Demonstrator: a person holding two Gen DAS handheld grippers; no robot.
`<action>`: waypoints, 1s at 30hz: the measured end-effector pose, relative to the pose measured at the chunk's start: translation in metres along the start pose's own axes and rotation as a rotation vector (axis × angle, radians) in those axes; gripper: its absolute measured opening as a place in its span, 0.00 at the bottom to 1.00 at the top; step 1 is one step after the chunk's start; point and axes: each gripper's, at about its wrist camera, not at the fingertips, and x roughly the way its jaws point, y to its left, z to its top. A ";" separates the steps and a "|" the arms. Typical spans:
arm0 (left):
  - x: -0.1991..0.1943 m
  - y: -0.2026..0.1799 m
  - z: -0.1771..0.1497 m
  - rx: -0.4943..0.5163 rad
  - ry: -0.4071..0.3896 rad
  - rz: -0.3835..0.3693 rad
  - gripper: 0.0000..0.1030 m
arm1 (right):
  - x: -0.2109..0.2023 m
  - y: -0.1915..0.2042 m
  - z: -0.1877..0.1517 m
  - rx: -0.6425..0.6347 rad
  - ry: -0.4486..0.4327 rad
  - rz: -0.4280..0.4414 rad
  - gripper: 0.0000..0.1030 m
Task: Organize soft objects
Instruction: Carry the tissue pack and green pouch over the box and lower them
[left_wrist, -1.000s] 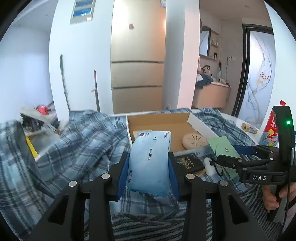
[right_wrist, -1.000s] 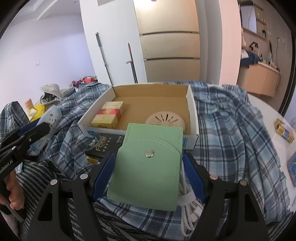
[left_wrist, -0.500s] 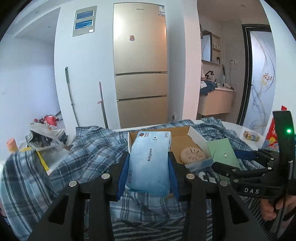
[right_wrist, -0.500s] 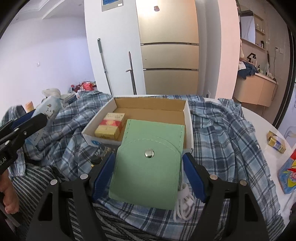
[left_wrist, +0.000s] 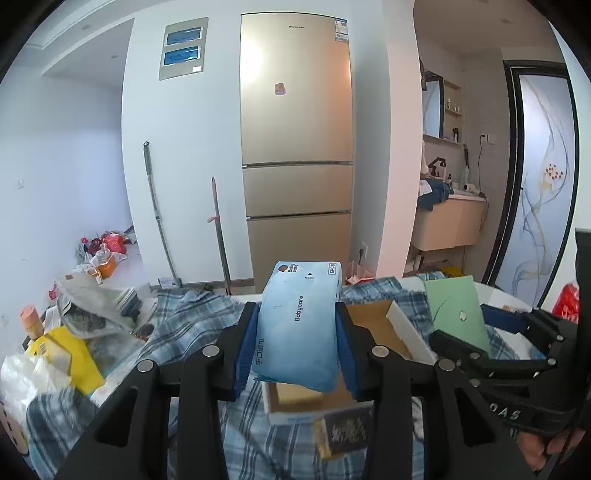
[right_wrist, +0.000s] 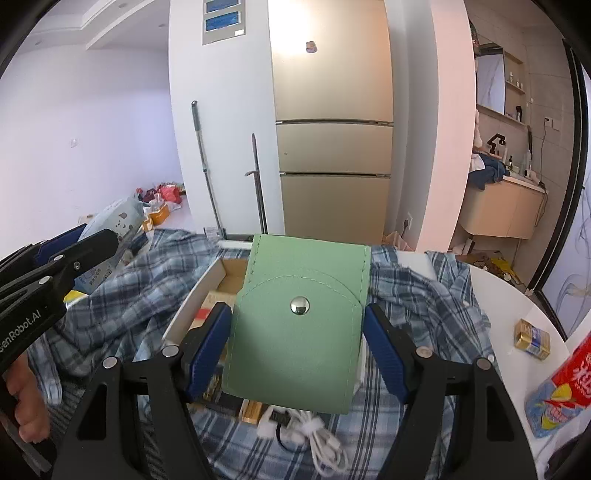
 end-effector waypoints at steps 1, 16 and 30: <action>0.005 0.000 0.004 -0.002 0.001 0.002 0.41 | 0.005 -0.001 0.004 0.000 0.003 -0.002 0.70; 0.105 -0.002 -0.005 -0.025 0.207 0.008 0.41 | 0.091 -0.011 0.005 0.017 0.130 0.007 0.70; 0.164 0.012 -0.047 -0.051 0.420 -0.003 0.41 | 0.135 -0.015 -0.023 0.011 0.279 0.020 0.70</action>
